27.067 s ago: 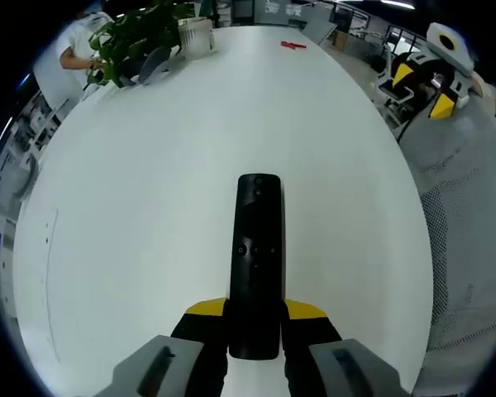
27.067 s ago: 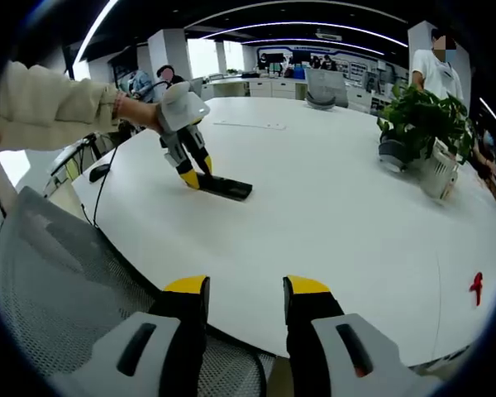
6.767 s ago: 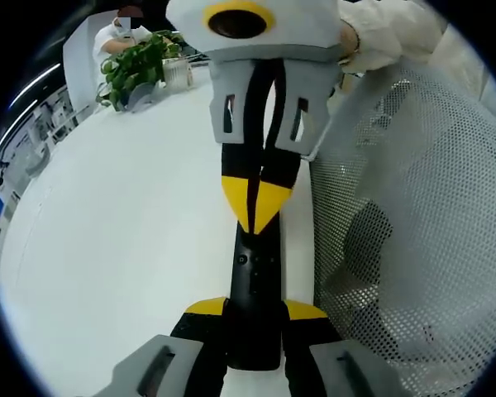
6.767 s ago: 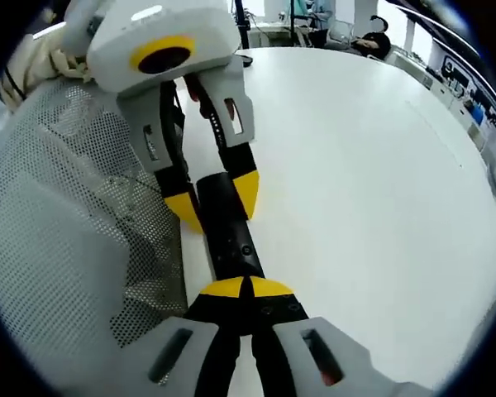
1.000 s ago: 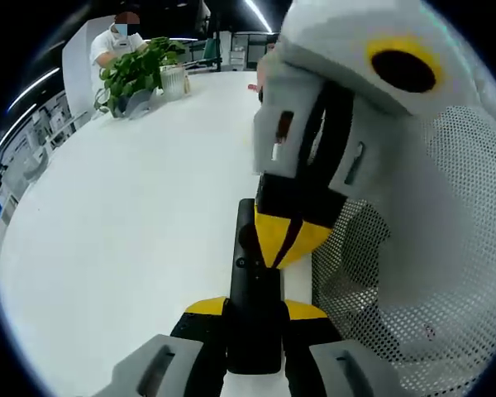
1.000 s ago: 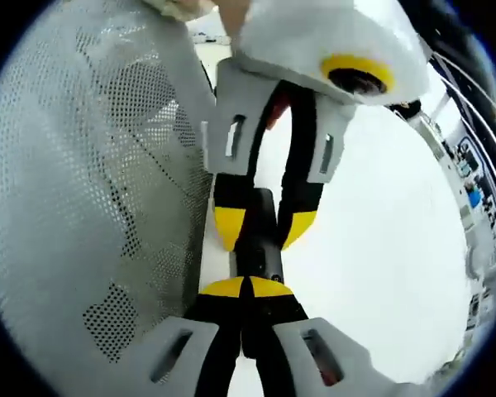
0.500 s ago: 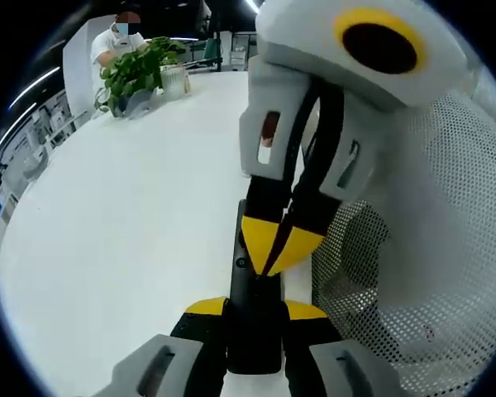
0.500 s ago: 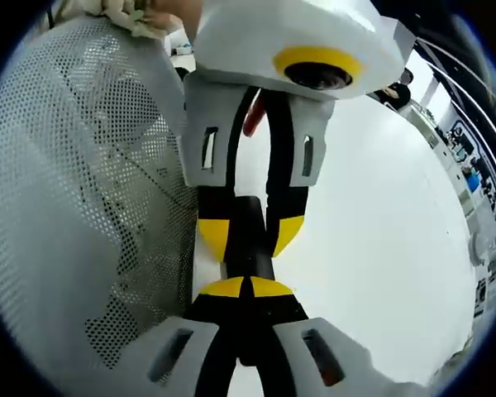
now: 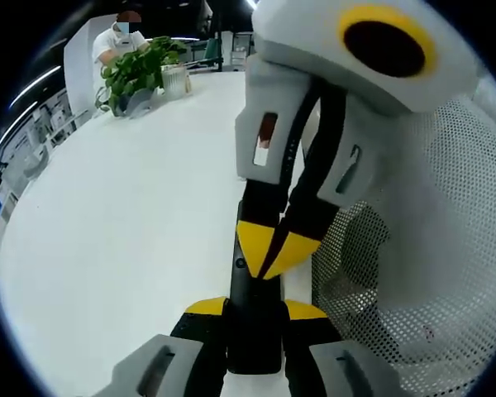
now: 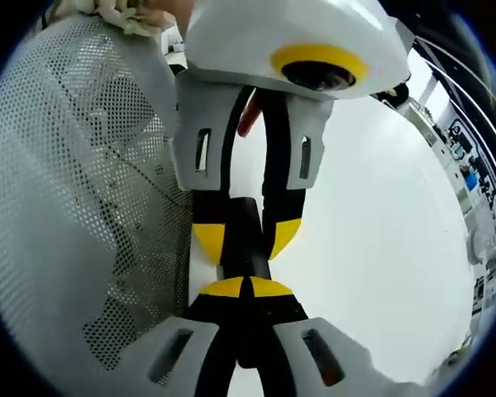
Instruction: Press the specified remote control buttons in sequence, fully releasing each button before pressing the next.
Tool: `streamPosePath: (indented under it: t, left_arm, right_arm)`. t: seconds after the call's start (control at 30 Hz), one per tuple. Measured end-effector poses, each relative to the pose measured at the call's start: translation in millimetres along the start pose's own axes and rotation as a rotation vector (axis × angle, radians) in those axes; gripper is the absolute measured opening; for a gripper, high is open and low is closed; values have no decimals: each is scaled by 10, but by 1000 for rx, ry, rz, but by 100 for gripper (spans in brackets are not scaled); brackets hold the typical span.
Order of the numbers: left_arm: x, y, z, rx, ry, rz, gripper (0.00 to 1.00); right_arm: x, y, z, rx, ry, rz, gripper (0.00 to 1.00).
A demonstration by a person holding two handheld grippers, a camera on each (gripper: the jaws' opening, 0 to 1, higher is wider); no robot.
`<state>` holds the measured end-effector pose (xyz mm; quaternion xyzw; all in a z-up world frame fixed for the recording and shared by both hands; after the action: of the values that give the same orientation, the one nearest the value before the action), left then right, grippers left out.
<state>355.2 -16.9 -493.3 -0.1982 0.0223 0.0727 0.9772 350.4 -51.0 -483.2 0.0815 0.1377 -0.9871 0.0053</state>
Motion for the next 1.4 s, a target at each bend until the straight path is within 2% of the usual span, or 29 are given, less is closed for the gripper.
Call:
streamPosePath:
  t: [0.27, 0.47, 0.73, 1.03, 1.4]
  left_arm:
    - [3, 0, -1, 2, 1, 2, 24]
    - [5, 1, 1, -1, 3, 10, 24]
    - [3, 3, 4, -4, 3, 9, 24]
    - [5, 2, 6, -4, 5, 8, 24]
    - [5, 1, 7, -3, 4, 9, 24]
  right_arm:
    - [-11, -14, -6, 21, -10, 14, 0]
    - [-28, -8, -3, -3, -24, -33, 0]
    - [-30, -14, -5, -12, -36, -39, 0]
    - [-21, -32, -2, 3, -25, 11, 0]
    - [-34, -66, -21, 13, -39, 19, 0]
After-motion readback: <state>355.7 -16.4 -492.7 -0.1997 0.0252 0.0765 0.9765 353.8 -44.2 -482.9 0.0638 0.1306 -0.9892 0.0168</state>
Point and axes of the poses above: the point that each gripper's makers call its tool centre point, and the gripper's own axes: z roughly backward along the fingers, x roughly to its left, y roughly out of its underside, the point moved 3 cm from there along z, roughly backward along the fingers, and after that the axes turned 14 degrees about x, right-handed, at the moved point
